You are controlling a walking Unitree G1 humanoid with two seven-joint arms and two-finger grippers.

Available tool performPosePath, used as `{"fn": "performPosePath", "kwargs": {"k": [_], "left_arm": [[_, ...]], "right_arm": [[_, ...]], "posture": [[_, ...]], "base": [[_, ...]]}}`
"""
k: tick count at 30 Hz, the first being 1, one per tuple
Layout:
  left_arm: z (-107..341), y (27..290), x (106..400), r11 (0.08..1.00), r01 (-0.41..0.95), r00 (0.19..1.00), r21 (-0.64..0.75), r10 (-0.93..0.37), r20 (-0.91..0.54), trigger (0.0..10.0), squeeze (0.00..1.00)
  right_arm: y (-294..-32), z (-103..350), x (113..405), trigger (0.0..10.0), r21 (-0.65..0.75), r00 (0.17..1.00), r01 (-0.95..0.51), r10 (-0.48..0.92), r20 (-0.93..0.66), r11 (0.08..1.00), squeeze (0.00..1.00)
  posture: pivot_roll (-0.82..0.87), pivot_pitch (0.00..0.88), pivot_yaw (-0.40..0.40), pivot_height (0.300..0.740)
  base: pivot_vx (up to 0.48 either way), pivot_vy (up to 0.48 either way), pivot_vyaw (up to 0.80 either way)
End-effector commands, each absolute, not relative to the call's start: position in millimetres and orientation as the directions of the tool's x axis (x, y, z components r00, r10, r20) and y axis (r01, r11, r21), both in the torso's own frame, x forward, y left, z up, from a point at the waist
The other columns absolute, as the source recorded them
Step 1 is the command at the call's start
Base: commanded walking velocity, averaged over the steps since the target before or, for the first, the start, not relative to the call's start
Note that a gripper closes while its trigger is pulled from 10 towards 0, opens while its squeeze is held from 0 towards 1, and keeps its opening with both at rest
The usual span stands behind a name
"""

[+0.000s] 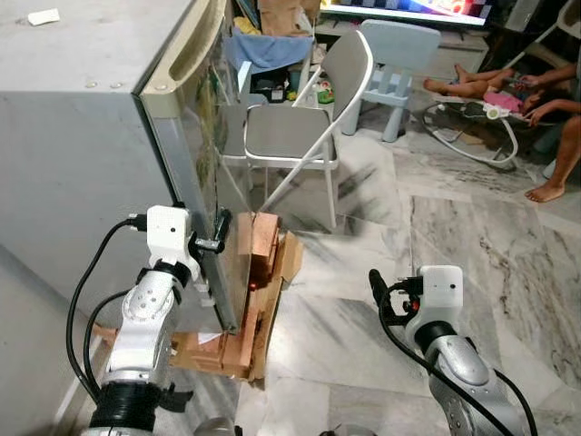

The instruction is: Restocking fridge

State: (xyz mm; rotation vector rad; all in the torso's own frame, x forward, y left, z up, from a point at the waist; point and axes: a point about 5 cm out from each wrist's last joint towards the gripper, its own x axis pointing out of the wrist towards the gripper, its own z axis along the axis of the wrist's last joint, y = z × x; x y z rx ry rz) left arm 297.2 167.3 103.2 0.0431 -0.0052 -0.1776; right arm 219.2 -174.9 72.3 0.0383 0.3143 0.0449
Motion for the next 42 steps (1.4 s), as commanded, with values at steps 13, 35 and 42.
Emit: {"fn": "performPosePath", "kwargs": {"k": [13, 35, 42], "left_arm": [[148, 123, 337, 0.935, 0.353, 0.93, 0.044, -0.356, 0.093, 10.0, 0.0], [201, 11, 310, 0.646, 0.758, 0.618, 0.087, -0.755, 0.22, 10.0, 0.0], [139, 76, 298, 0.795, 0.606, 0.793, 0.022, -0.606, 0.053, 10.0, 0.0]], "right_arm": [[-156, 87, 192, 10.0, 0.246, 0.904, -0.3, 0.357, -0.235, 0.922, 0.0], [-180, 69, 179, 10.0, 0.164, 0.923, -0.241, 0.278, -0.266, 0.956, 0.0], [-184, 78, 204, 10.0, 0.123, 0.967, -0.146, 0.167, -0.192, 0.982, 0.0]], "posture": [[0.03, 0.066, -0.014, 0.74], [0.02, 0.034, 0.008, 0.74], [-0.01, 0.033, 0.033, 0.74]], "base": [[0.0, 0.0, 0.0], [0.0, -0.032, 0.0], [0.0, -0.455, 0.0]]}}
